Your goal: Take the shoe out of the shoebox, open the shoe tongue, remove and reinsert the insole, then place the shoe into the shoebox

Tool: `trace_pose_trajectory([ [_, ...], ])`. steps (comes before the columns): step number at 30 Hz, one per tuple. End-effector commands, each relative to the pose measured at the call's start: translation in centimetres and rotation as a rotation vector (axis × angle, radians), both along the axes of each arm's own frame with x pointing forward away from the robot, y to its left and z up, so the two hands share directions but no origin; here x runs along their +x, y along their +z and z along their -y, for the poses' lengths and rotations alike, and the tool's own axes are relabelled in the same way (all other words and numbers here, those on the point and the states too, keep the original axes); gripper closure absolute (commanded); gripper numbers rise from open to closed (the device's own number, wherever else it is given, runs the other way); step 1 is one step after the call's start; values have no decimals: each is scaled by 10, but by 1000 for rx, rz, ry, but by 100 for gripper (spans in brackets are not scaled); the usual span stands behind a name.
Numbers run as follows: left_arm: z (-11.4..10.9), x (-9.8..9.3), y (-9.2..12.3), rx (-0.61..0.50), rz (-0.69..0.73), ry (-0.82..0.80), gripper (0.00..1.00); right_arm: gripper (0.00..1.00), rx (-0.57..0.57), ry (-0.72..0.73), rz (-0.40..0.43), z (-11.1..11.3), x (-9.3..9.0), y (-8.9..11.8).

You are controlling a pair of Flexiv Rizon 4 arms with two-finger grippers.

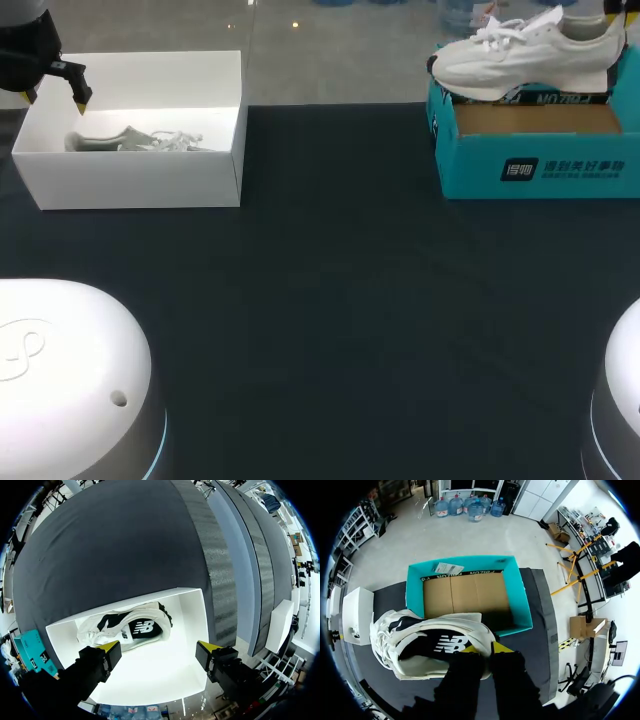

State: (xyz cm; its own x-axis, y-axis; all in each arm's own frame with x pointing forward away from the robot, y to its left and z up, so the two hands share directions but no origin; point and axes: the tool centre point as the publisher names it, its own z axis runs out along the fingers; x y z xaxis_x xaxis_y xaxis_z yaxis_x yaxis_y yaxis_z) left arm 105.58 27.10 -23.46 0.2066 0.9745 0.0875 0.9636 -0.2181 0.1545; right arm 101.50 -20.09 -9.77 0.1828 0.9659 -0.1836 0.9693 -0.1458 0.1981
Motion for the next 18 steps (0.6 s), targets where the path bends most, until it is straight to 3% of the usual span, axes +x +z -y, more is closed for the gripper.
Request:
trace_pose_trajectory([
  [1, -1, 0, 0, 1, -1, -1, 0, 100, 3, 11, 156, -29, -88, -11],
  [3, -1, 0, 0, 1, -1, -1, 0, 100, 10, -3, 132, -36, -97, -13],
  [18, -1, 0, 0, 1, -1, -1, 0, 100, 10, -3, 132, -36, -97, -13],
])
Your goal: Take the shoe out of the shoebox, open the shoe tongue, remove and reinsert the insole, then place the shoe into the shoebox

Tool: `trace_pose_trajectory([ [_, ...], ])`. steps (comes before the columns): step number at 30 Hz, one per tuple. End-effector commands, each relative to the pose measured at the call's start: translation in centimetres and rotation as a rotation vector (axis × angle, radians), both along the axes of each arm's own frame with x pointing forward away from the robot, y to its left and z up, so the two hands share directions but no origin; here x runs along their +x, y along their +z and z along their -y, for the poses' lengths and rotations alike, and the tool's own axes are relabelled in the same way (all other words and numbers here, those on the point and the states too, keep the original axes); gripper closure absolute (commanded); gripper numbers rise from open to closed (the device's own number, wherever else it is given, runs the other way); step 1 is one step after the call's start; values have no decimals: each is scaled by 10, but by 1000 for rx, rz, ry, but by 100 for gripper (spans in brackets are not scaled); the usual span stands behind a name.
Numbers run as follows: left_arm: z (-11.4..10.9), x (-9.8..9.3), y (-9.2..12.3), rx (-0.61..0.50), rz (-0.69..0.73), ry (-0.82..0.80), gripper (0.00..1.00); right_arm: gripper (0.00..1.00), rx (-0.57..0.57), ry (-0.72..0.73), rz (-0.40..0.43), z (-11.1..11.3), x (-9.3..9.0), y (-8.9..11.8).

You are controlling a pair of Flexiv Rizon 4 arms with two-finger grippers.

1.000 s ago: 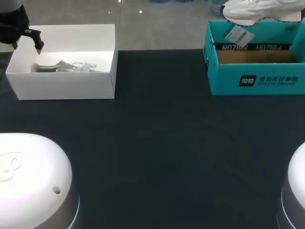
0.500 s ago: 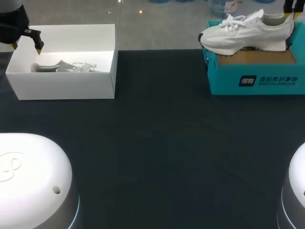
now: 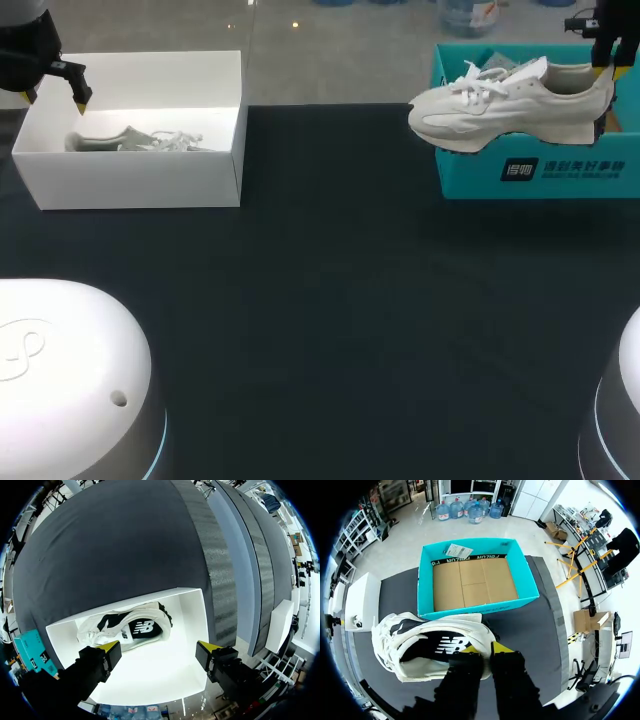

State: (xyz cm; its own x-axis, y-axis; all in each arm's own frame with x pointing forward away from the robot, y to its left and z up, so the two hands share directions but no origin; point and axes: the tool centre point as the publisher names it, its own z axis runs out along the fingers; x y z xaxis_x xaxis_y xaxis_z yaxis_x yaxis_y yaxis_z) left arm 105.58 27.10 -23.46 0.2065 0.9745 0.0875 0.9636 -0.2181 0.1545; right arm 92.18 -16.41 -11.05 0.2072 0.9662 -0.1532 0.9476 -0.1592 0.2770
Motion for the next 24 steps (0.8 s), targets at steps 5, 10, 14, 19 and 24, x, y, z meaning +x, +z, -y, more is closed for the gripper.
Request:
trace_pose_trajectory([
  [5, -1, 0, 0, 1, -1, -1, 0, 100, -5, 7, 47, 1, -4, 0],
  [10, -1, 0, 0, 1, -1, -1, 0, 100, -5, 7, 47, 1, -4, 0],
  [14, -1, 0, 0, 1, -1, -1, 0, 100, -12, 33, 39, -10, -11, -3],
  [19, -1, 0, 0, 1, -1, -1, 0, 100, -6, 76, 34, -43, -43, -11],
  [24, -1, 0, 0, 1, -1, -1, 0, 100, 10, 113, 15, -75, -76, -23],
])
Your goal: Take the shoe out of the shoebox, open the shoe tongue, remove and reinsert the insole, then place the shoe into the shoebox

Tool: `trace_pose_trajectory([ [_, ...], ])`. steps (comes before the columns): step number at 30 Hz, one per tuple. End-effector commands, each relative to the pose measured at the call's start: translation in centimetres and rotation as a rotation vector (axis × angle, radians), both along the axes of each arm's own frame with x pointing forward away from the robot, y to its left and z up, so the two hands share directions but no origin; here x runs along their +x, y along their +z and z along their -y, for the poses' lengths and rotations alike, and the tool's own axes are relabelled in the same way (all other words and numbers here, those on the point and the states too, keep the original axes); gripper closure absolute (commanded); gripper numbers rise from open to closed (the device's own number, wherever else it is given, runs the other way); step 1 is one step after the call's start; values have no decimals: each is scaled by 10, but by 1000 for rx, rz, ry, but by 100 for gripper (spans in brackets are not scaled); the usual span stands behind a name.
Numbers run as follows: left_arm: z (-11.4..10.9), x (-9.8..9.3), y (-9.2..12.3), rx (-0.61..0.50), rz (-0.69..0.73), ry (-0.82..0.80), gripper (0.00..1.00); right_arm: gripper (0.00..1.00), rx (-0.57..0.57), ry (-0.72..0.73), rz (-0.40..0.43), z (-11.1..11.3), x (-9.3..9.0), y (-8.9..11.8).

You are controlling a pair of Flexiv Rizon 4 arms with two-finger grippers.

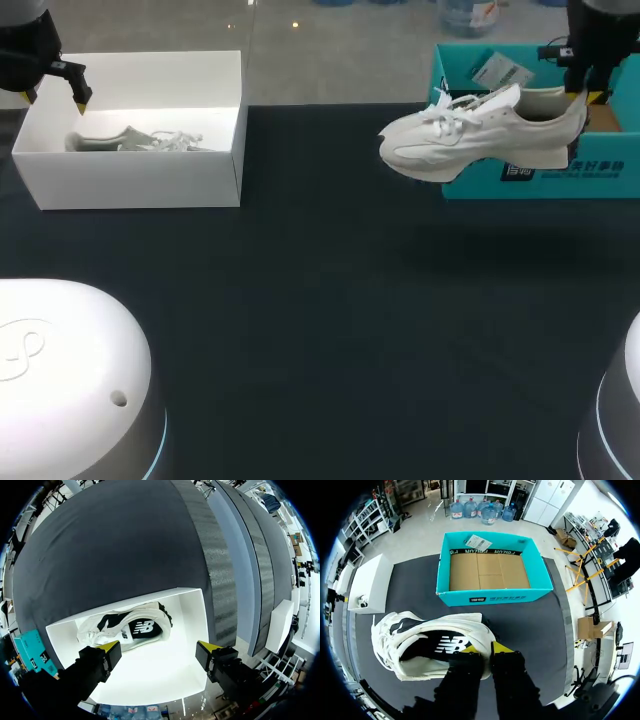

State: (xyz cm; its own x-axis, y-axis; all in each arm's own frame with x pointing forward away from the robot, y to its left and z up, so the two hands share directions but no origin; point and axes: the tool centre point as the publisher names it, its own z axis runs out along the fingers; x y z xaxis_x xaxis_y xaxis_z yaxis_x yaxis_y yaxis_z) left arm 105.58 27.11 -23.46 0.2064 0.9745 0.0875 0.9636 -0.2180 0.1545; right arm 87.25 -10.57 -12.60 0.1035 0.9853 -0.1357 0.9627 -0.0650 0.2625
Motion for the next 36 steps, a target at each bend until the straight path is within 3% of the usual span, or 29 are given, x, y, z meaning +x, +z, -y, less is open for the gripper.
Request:
trace_pose_trajectory([
  [1, 0, 1, 0, 1, -1, -1, 0, 100, 2, 14, 27, -23, -34, -11],
  [9, 0, 1, 0, 1, -1, -1, 0, 100, 64, 31, -15, -70, -85, -28],
  [15, 0, 1, 0, 1, -1, -1, 0, 100, 115, 50, -44, -93, -108, -36],
  [18, 0, 1, 0, 1, -1, -1, 0, 100, 132, 61, -78, -98, -109, -40],
  [36, 0, 1, 0, 1, -1, -1, 0, 100, 132, 61, -78, -98, -109, -40],
])
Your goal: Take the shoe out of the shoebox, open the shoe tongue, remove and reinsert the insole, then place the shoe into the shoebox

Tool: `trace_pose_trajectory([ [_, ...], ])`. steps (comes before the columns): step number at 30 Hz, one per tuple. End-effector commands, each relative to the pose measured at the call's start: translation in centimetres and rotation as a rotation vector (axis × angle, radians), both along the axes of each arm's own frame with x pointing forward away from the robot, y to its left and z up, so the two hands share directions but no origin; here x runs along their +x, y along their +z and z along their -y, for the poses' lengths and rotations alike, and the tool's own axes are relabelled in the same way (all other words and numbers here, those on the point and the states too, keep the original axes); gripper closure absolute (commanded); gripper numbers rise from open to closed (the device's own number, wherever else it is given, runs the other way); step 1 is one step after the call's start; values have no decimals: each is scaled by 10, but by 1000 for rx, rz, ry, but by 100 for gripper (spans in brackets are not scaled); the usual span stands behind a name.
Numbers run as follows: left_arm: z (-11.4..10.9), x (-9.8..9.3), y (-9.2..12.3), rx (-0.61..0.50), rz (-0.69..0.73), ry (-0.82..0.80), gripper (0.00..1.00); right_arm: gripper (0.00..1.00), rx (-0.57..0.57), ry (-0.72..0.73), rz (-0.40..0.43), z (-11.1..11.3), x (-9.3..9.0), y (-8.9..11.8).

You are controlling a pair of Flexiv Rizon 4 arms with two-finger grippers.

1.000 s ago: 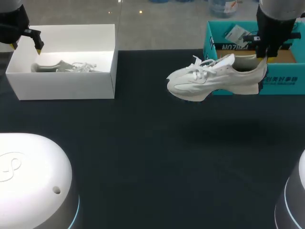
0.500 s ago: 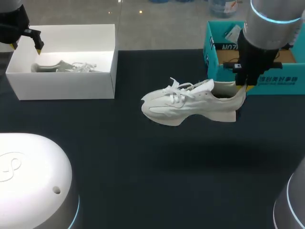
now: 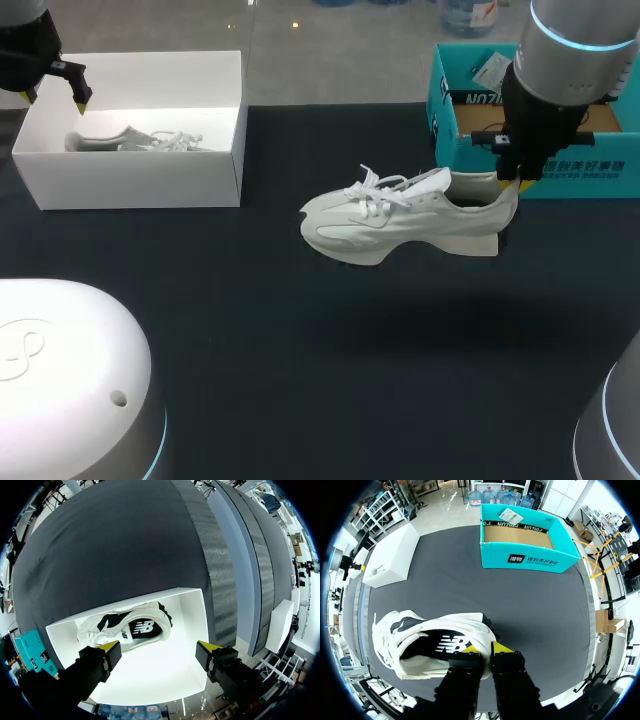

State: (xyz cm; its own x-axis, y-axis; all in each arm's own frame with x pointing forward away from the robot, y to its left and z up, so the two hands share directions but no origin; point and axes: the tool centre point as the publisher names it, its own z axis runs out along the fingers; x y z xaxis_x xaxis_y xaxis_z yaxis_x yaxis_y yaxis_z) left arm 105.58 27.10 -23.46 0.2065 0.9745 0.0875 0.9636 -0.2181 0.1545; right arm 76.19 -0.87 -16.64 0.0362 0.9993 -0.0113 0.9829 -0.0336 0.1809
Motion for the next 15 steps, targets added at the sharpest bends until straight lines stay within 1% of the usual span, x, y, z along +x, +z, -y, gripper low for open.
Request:
trace_pose_trajectory([
  [1, -1, 1, 0, 1, -1, -1, 0, 100, 2, -1, -1, -1, 1, 0],
  [4, -1, 1, 0, 1, -1, -1, 0, 100, -2, 3, 2, -3, 4, -3],
  [7, -1, 1, 0, 1, -1, -1, 0, 100, -11, 1, -7, -5, 6, -13],
  [11, -1, 1, 0, 1, -1, -1, 0, 100, 10, -5, -15, -5, 9, -33],
  [15, -1, 1, 0, 1, -1, -1, 0, 100, 44, -17, 6, -4, 12, -54],
])
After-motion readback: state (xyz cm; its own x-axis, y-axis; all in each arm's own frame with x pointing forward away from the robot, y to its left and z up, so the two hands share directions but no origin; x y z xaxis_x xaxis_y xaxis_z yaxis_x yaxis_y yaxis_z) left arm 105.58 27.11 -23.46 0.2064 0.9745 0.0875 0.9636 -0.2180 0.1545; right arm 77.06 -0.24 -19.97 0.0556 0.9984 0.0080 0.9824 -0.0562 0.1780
